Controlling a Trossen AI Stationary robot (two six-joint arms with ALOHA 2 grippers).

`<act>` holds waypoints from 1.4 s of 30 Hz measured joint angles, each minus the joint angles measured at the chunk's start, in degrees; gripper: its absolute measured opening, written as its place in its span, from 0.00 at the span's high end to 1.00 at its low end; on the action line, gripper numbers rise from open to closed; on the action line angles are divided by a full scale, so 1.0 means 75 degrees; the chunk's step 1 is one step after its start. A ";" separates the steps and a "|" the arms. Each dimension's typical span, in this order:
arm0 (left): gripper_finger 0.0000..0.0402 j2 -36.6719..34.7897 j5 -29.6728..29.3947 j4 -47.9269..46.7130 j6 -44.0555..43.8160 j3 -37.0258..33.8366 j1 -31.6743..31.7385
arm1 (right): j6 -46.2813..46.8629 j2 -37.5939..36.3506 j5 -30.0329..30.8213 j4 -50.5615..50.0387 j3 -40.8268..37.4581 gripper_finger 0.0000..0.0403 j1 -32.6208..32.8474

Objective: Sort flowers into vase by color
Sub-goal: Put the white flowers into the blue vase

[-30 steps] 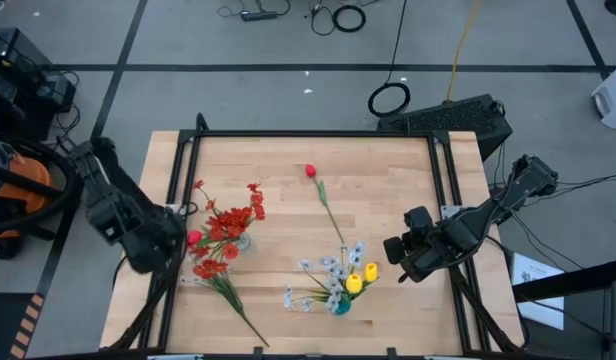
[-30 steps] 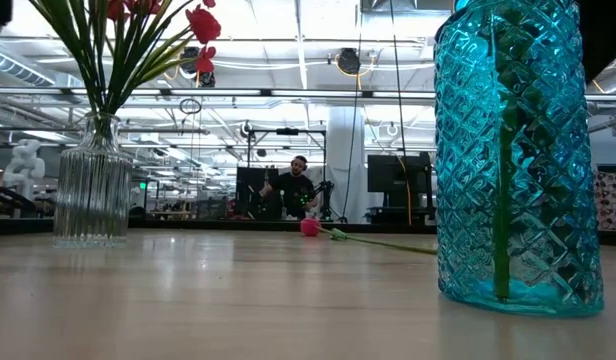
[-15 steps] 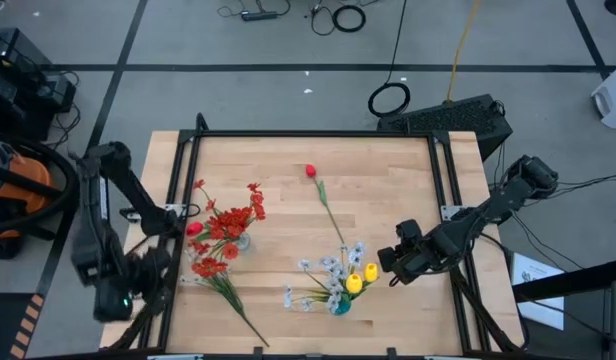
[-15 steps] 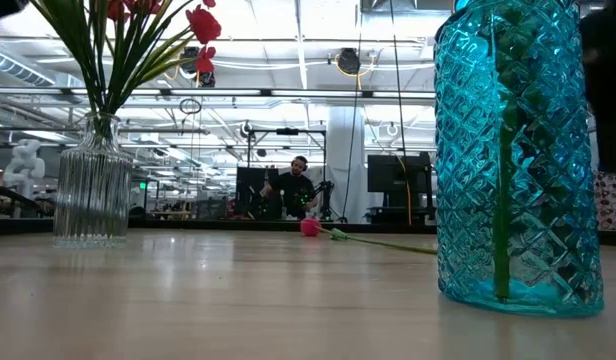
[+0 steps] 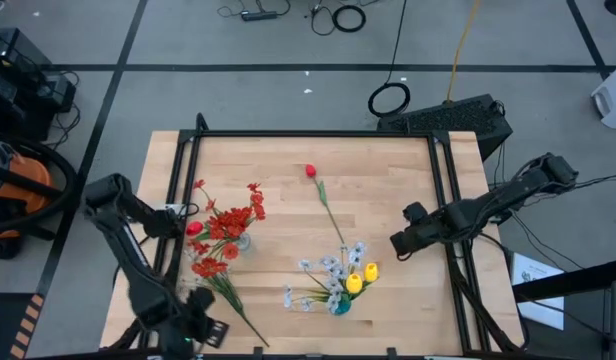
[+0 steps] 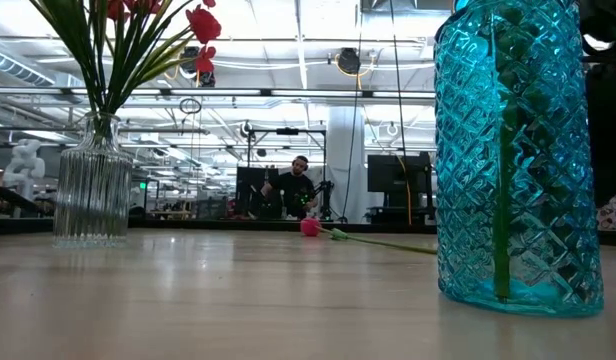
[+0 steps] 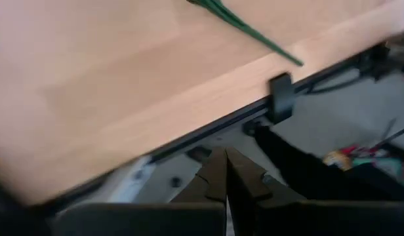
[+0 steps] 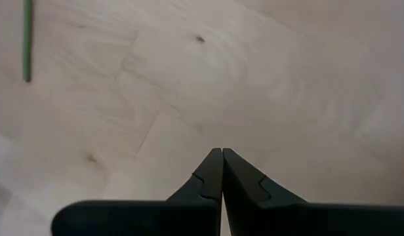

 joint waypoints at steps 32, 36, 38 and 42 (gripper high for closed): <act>0.93 0.2363 -0.0166 0.1467 -0.1242 -0.0003 0.1852 | -0.2568 -0.0874 0.0352 0.0035 -0.0236 1.00 -0.0297; 0.93 0.2363 -0.0166 0.1335 -0.1257 -0.0003 0.2014 | -0.2714 -0.0874 0.0350 0.0032 -0.0233 1.00 -0.0294; 0.93 0.2363 -0.0198 0.1345 -0.1293 -0.0003 0.2096 | -0.2723 -0.0874 0.0350 0.0033 -0.0233 1.00 -0.0294; 0.93 0.2363 -0.0335 0.1364 -0.1359 0.0000 0.2215 | -0.2749 -0.0874 0.0350 0.0029 -0.0233 1.00 -0.0291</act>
